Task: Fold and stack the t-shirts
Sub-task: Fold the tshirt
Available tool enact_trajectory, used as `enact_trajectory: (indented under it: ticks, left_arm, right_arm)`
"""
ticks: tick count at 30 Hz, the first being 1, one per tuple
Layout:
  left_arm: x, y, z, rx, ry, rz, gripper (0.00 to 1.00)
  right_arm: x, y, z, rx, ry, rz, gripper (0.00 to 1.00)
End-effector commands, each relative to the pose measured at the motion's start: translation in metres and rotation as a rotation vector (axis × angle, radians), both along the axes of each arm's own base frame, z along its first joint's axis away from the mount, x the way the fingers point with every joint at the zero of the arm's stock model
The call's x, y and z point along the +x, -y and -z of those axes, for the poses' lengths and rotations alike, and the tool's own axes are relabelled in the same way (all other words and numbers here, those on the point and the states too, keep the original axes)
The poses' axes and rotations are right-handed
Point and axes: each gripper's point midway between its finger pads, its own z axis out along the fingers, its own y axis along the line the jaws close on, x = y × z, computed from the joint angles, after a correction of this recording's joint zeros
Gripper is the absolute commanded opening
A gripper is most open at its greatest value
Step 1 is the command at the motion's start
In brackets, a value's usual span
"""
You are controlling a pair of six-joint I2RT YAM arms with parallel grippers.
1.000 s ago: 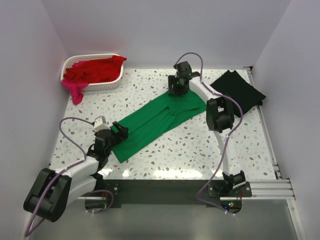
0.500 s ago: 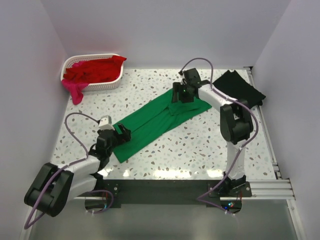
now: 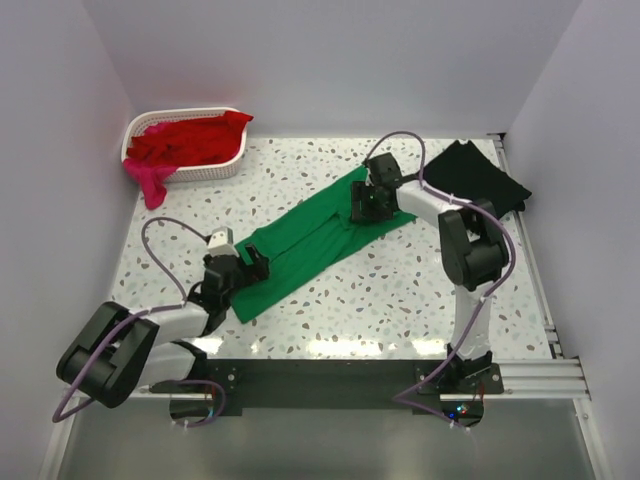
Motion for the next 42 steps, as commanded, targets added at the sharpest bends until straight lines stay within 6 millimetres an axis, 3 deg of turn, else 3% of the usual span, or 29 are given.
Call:
enact_trajectory:
  ticks: [1,3,4,11,12,13,21,31,36,39,41,42]
  left_arm:
    - [-0.017,0.005,0.016,0.001,-0.079,0.001,0.92]
    - [-0.025,0.010,0.021,0.004,-0.108,0.016,0.91]
    - [-0.028,0.013,0.021,-0.012,-0.115,0.010,0.91]
    - [-0.057,0.043,0.033,0.002,-0.220,0.050,0.91]
    - [-0.061,0.045,0.036,0.003,-0.236,0.046,0.91]
    - [-0.065,0.054,0.034,0.012,-0.235,0.065,0.91]
    - [-0.107,0.099,0.047,-0.008,-0.315,0.186,0.91]
    - [-0.125,0.161,0.026,0.006,-0.315,0.407,0.92]
    - [-0.132,0.176,0.014,-0.001,-0.298,0.505,0.92]
    - [-0.139,0.187,0.001,-0.044,-0.259,0.595,0.92]
    - [-0.139,0.193,-0.010,-0.079,-0.216,0.625,0.92]
    - [-0.139,0.193,-0.018,-0.090,-0.190,0.638,0.92]
  right_arm:
    - [0.034,0.005,-0.007,-0.053,0.079,0.041,0.67]
    - [0.037,0.005,0.008,-0.075,0.049,0.028,0.67]
    - [0.046,0.002,0.004,-0.074,0.058,0.023,0.67]
    - [0.069,-0.004,0.032,-0.119,-0.004,0.002,0.67]
    - [0.077,-0.007,0.027,-0.113,0.015,-0.002,0.67]
    - [0.078,-0.006,0.037,-0.121,0.001,-0.006,0.67]
    - [0.094,-0.021,0.041,-0.109,0.002,-0.128,0.68]
    - [0.103,-0.027,0.045,-0.117,0.023,-0.210,0.72]
    - [0.105,-0.029,0.037,-0.111,0.044,-0.225,0.76]
    - [0.105,-0.030,0.021,-0.097,0.067,-0.230,0.77]
    - [0.106,-0.033,-0.005,-0.078,0.112,-0.232,0.77]
    - [0.101,-0.031,-0.007,-0.076,0.105,-0.231,0.77]
